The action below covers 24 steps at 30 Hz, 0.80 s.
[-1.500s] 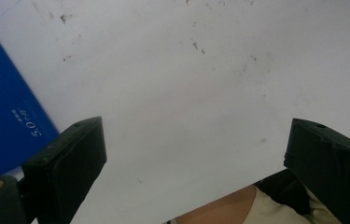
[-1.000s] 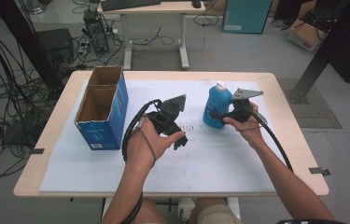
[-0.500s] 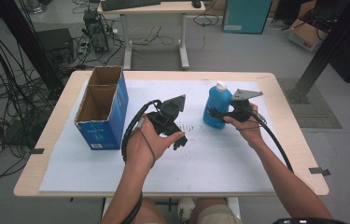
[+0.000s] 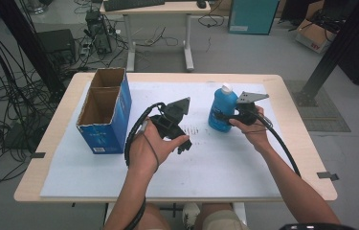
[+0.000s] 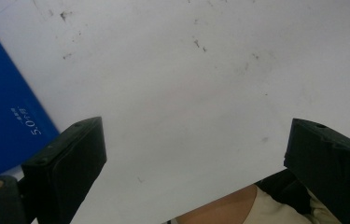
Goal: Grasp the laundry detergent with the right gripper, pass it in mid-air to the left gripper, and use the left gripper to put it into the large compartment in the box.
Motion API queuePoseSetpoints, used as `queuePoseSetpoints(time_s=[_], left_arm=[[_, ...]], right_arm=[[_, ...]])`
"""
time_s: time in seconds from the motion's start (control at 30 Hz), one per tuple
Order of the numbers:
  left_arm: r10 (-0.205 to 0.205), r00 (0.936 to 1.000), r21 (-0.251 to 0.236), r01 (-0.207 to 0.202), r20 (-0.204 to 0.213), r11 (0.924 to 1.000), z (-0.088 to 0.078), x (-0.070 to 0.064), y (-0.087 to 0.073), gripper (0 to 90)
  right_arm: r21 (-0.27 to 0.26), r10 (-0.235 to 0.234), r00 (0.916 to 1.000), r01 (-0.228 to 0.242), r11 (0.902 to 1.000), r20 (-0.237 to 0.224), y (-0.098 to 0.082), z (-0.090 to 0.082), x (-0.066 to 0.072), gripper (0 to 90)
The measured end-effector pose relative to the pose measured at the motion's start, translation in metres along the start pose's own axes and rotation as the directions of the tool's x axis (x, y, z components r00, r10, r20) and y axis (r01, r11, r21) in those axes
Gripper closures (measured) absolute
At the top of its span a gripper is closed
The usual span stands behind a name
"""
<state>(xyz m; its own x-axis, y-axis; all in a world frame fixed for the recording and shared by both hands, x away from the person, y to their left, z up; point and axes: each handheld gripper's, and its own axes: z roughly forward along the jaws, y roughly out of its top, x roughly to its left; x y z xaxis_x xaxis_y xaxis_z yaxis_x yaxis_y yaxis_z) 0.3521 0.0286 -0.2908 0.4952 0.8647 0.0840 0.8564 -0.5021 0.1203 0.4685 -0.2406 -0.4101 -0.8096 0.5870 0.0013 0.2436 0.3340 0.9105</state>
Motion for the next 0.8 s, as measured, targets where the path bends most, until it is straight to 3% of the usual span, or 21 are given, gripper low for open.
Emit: queuePoseSetpoints(time_s=[0.8], left_arm=[[0.003, 1.0, 0.0, -0.003, -0.005, 1.0, -0.0019, -0.0019, 0.0011, 5.8]], right_arm=[[0.0, -0.012, 0.9998, 0.012, 0.9999, -0.016, -0.0003, -0.0002, -0.0019, 41.7]])
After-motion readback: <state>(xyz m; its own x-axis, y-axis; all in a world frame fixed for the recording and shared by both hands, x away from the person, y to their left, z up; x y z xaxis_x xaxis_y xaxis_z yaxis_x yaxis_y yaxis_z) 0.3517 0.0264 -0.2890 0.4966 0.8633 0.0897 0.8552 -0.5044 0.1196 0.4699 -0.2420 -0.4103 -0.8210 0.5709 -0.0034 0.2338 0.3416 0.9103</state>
